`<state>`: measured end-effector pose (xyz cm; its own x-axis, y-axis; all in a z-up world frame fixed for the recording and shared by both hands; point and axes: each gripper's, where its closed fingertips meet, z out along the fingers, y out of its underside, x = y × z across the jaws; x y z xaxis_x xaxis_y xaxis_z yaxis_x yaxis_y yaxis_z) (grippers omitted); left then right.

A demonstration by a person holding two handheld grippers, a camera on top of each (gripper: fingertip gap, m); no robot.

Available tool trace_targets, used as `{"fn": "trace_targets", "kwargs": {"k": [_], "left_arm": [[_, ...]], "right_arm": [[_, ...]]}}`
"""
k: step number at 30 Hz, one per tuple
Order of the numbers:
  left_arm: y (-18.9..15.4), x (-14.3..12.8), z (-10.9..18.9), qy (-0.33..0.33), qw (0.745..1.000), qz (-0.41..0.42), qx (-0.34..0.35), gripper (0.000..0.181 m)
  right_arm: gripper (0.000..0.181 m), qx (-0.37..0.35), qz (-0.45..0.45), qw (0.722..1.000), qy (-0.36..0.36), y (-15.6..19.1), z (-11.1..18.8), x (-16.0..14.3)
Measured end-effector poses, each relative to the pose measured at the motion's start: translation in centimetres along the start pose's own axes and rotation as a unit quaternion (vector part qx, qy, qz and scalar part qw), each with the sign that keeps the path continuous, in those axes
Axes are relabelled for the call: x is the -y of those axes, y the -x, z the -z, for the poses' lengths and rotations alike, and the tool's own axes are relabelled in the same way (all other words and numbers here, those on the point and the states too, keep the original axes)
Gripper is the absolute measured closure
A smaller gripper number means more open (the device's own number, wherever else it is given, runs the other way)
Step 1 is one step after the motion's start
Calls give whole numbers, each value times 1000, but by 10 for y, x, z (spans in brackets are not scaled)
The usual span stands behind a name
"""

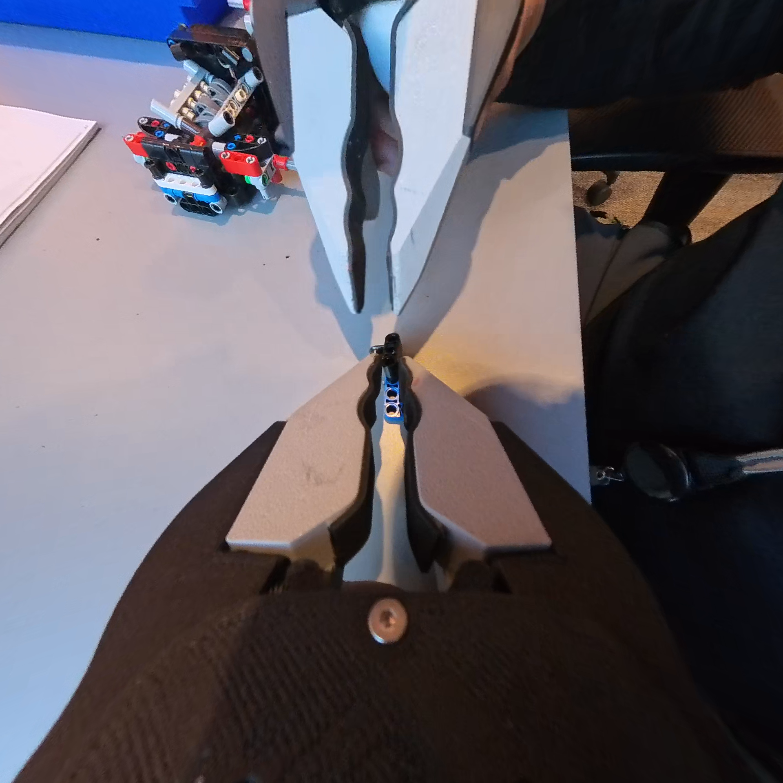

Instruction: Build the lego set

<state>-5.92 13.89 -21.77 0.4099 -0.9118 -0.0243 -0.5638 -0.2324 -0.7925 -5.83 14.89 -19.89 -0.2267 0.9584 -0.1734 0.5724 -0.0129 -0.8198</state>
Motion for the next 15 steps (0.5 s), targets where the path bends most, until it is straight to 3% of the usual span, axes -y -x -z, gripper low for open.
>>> {"fn": "trace_targets", "kwargs": {"k": [4,9,15], "left_arm": [[0,0,0,0,1000,0,-2,176],[-1,0,0,0,1000,-4,-3,176],[3,-10,3,29,999,-37,27,166]], "right_arm": [[152,-28,32,999,29,-3,-13,-9],[167,-10,67,997,46,4,-23,-12],[170,-11,93,991,94,5,-23,-15]]}}
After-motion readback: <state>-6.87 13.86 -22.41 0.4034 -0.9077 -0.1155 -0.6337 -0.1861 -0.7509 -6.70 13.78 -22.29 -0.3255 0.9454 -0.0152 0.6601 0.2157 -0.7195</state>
